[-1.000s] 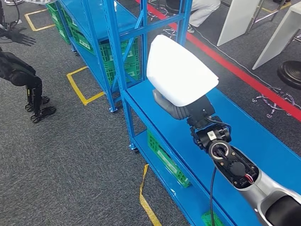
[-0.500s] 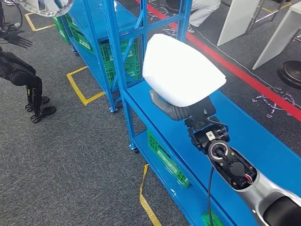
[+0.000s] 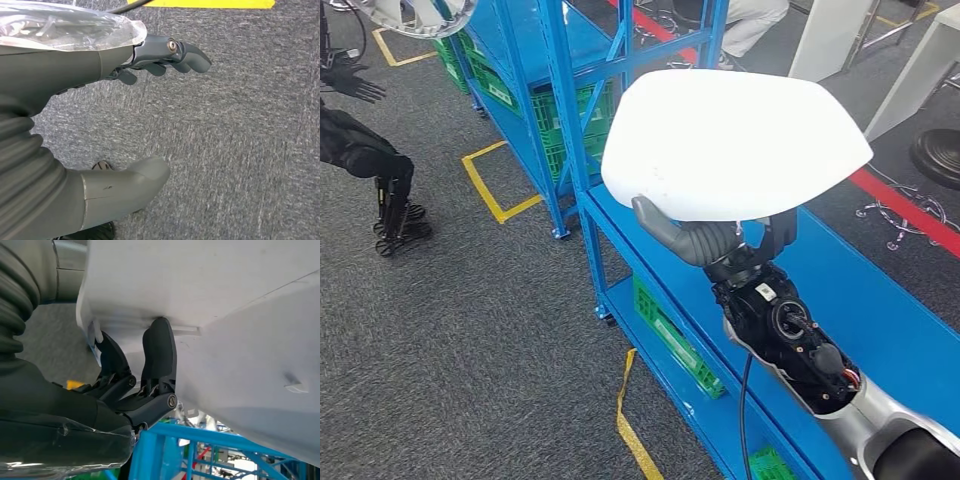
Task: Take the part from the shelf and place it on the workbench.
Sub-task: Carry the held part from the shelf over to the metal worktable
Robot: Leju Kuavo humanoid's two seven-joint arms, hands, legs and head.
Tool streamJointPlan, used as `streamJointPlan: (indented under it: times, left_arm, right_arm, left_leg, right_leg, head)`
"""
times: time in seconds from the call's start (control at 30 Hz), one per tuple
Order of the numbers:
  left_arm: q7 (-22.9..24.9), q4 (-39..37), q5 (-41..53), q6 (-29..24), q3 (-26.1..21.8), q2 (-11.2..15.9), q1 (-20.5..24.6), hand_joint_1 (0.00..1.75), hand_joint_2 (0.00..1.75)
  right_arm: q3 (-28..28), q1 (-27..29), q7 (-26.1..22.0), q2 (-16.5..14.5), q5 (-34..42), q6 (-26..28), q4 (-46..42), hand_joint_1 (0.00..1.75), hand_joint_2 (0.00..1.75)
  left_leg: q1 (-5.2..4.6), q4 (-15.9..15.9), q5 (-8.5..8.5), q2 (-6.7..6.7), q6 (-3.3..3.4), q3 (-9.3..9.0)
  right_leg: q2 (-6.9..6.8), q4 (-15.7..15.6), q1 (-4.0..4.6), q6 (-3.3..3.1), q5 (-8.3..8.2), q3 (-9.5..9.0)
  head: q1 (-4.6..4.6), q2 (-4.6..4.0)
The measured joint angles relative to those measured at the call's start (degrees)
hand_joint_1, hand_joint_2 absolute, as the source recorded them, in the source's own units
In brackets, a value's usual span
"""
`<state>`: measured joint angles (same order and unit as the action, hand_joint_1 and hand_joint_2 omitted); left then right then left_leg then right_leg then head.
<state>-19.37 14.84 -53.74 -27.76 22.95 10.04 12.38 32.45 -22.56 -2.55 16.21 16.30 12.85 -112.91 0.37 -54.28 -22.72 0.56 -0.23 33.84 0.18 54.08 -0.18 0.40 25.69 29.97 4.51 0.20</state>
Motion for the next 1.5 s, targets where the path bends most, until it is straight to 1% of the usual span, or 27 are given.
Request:
streamJointPlan:
  times: [0.27, 0.53, 0.73, 0.9, 1.37, 1.5]
  left_arm:
    - [0.54, 0.0, 0.9, 0.0, 0.0, -0.46, 0.76, 0.0, 1.75]
    - [0.96, 0.0, 1.86, -0.04, 0.0, -0.74, 1.72, 0.0, 1.75]
    - [0.96, 0.0, 2.25, -0.41, 0.0, -0.86, 2.05, 0.0, 1.75]
    - [1.17, 0.0, 1.54, -0.4, 0.0, -0.91, 2.02, 0.0, 1.75]
    - [1.51, 0.0, 1.23, 0.08, 0.0, -0.95, 2.02, 0.0, 1.75]
    - [1.84, 0.0, 1.66, 0.41, 0.0, -0.95, 2.07, 0.0, 1.75]
  right_arm:
    - [0.14, -0.04, -3.24, -1.18, 5.12, -2.65, 0.5, 1.75, 1.75]
    - [0.29, 0.0, -5.26, -1.36, 6.51, -3.23, 1.04, 1.75, 1.75]
    - [0.68, 0.18, -7.11, -1.4, 8.42, -5.5, 2.6, 1.75, 1.75]
    - [0.81, 0.47, -8.21, -1.54, 8.66, -6.69, 3.87, 1.75, 1.75]
    - [1.07, 0.63, -8.91, -1.77, 7.62, -7.5, 6.05, 1.75, 1.75]
    - [1.08, 0.94, -9.1, -1.98, 6.49, -7.74, 6.31, 1.75, 1.75]
  left_leg:
    - [0.0, 0.0, 0.0, 0.01, 0.0, 0.0]
    - [0.0, 0.0, 0.0, 0.0, 0.0, 0.0]
    - [0.0, 0.0, 0.0, 0.01, 0.0, 0.0]
    - [0.0, 0.0, -0.01, 0.01, -0.01, 0.01]
    - [0.0, 0.0, -0.02, 0.01, -0.03, 0.0]
    - [-0.35, -0.25, -0.24, 0.01, 0.24, 0.06]
  right_leg:
    - [0.0, 0.0, 0.0, 0.0, 0.0, -0.01]
    - [0.0, 0.0, 0.0, 0.0, 0.0, -0.01]
    - [0.0, 0.0, 0.0, 0.0, 0.0, -0.01]
    - [0.0, 0.0, 0.0, 0.0, 0.0, -0.01]
    - [0.0, 0.0, 0.0, 0.0, 0.0, -0.01]
    - [0.02, -0.09, -0.33, 0.21, 0.05, -0.06]
  head:
    - [-0.01, 0.0]
    - [0.0, 0.0]
    - [0.0, 0.0]
    - [-0.01, 0.0]
    - [0.0, 0.0]
    - [-0.01, 0.0]
